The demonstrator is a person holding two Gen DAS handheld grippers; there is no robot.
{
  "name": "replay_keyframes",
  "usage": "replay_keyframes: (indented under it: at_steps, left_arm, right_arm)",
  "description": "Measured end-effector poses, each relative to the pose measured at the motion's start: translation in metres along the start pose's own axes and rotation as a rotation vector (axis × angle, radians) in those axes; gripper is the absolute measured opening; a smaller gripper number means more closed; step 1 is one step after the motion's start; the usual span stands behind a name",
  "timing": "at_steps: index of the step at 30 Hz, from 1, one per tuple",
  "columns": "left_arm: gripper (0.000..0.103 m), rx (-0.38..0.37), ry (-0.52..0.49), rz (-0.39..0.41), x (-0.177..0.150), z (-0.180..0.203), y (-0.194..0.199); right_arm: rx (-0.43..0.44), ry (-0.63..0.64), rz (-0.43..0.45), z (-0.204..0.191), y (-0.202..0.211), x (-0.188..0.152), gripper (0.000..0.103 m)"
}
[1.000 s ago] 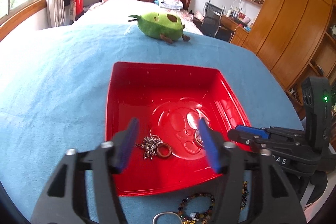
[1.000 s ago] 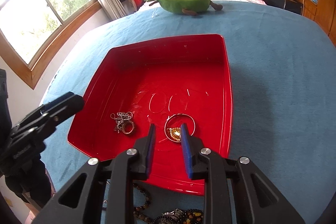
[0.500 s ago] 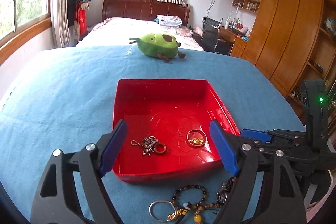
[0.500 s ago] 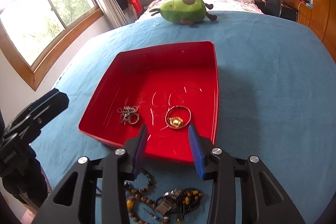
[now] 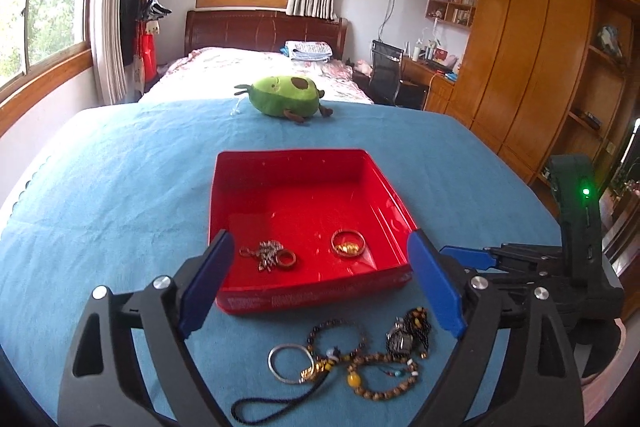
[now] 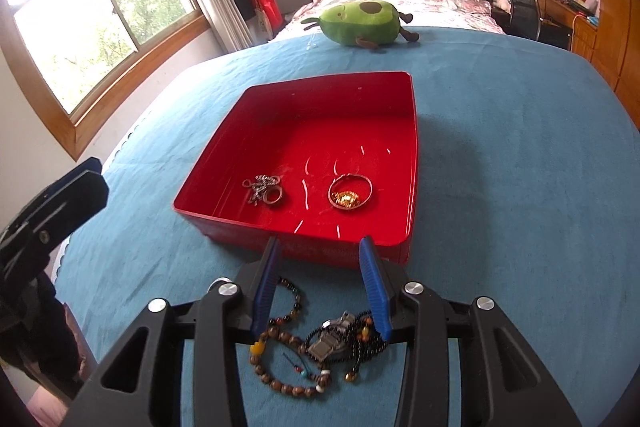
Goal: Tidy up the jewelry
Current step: 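Move both tools back from the tin to the jewelry pile, then close the left tool on the silver key ring with black cord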
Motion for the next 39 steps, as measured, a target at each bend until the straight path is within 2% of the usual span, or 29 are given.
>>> replay_keyframes:
  at_steps: [3,5,8,11,14,15,16,19,25,28,30,35,39]
  left_arm:
    - [0.087,0.011,0.012,-0.023,-0.011,-0.008,0.003]
    - [0.087,0.033,0.038,-0.071,-0.022,-0.018,-0.001]
    - [0.087,0.016,0.100,-0.164,-0.042,-0.035,-0.013]
    - [0.085,0.042,0.107,-0.249,-0.062,-0.043,-0.033]
    - [0.072,0.049,0.100,-0.347,-0.081,-0.047,-0.057]
    - [0.060,0.051,0.103,-0.375,-0.085,-0.050,-0.063]
    - [0.054,0.056,0.105,-0.416,-0.092,-0.053,-0.073]
    - [0.053,0.038,0.100,-0.471,-0.103,-0.058,-0.084]
    - [0.046,0.016,0.059,-0.502,-0.109,-0.052,-0.090]
    - [0.040,0.028,0.029,-0.522,-0.114,-0.050,-0.096]
    - [0.039,0.034,0.007,-0.539,-0.119,-0.048,-0.103]
    - [0.036,0.073,-0.088,-0.520,-0.122,-0.037,-0.112]
    - [0.010,0.058,-0.085,-0.513,-0.122,-0.038,-0.113]
  right_arm:
    - [0.015,-0.002,0.005,0.002,0.004,-0.010,0.041]
    - [0.026,-0.008,-0.006,0.005,0.004,-0.018,0.041]
    - [0.028,-0.019,-0.024,0.011,0.000,-0.027,0.041]
    - [0.036,-0.026,-0.045,0.014,-0.005,-0.035,0.041]
    - [0.050,-0.043,-0.069,0.021,-0.012,-0.043,0.041]
    - [0.051,-0.048,-0.073,0.022,-0.014,-0.045,0.041]
    - [0.052,-0.053,-0.079,0.024,-0.016,-0.046,0.040]
    - [0.056,-0.052,-0.096,0.025,-0.022,-0.050,0.040]
    - [0.061,-0.062,-0.104,0.027,-0.026,-0.051,0.041]
    - [0.062,-0.065,-0.103,0.028,-0.025,-0.052,0.041]
    - [0.064,-0.065,-0.105,0.028,-0.026,-0.052,0.041]
    - [0.068,-0.066,-0.106,0.027,-0.027,-0.052,0.041]
    - [0.074,-0.069,-0.111,0.028,-0.028,-0.054,0.041]
Point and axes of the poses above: each gripper's, at about its wrist camera, not at the fingertips, and y roughly against the way its jaws point, z to its right, x to its top, the point moved 4 cm from there along -y, roughly the way its jaws point, and after that the axes turned 2 degrees about x, right-handed, at the moved point
